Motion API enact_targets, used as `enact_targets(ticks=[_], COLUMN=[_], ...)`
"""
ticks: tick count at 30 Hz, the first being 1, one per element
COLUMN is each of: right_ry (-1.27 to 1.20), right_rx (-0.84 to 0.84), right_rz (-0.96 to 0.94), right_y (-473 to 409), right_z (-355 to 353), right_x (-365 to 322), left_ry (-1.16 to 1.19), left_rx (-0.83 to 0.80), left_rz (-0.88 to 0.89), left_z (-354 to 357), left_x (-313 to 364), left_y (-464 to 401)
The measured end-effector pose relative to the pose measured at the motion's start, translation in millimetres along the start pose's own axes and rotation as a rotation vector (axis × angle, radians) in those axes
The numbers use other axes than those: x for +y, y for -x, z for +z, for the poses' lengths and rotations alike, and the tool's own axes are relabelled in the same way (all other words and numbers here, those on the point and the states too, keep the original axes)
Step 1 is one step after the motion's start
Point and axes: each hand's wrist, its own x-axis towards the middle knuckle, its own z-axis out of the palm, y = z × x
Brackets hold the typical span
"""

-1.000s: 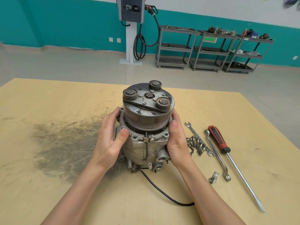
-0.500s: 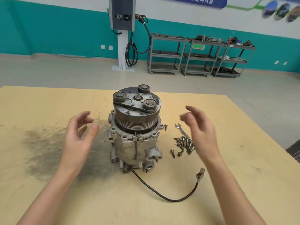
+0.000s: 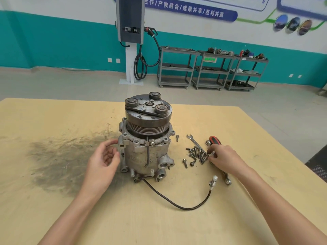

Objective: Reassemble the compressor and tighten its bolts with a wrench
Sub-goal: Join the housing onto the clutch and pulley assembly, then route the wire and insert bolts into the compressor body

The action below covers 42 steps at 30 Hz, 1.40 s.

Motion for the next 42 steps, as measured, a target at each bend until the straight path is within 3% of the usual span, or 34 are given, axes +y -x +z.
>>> enact_targets(ticks=[13, 26, 31, 36, 42], right_ry=[-0.05, -0.02, 0.003, 0.173, 0.117], right_rx=[0.153, 0.18, 0.048, -0.05, -0.031], right_rz=[0.009, -0.075, -0.269, -0.244, -0.213], right_y=[-7.2, -16.4, 1.3, 3.8, 1.2], right_z=[15.1, -2.8, -3.6, 9.4, 18.9], right_x=[2.0, -31.7, -59.9, -76.9, -78.8], left_ry=[0.066, 0.008, -0.027, -0.033, -0.055], left_rx=[-0.026, 0.02, 0.046, 0.074, 0.064], left_rz=[0.039, 0.05, 0.084, 0.083, 0.078], left_z=[-3.5, -4.7, 0.6, -0.4, 1.0], left_x=[1.6, -4.5, -4.3, -6.5, -6.4], left_y=[7.2, 6.3, 7.2, 6.7, 6.9])
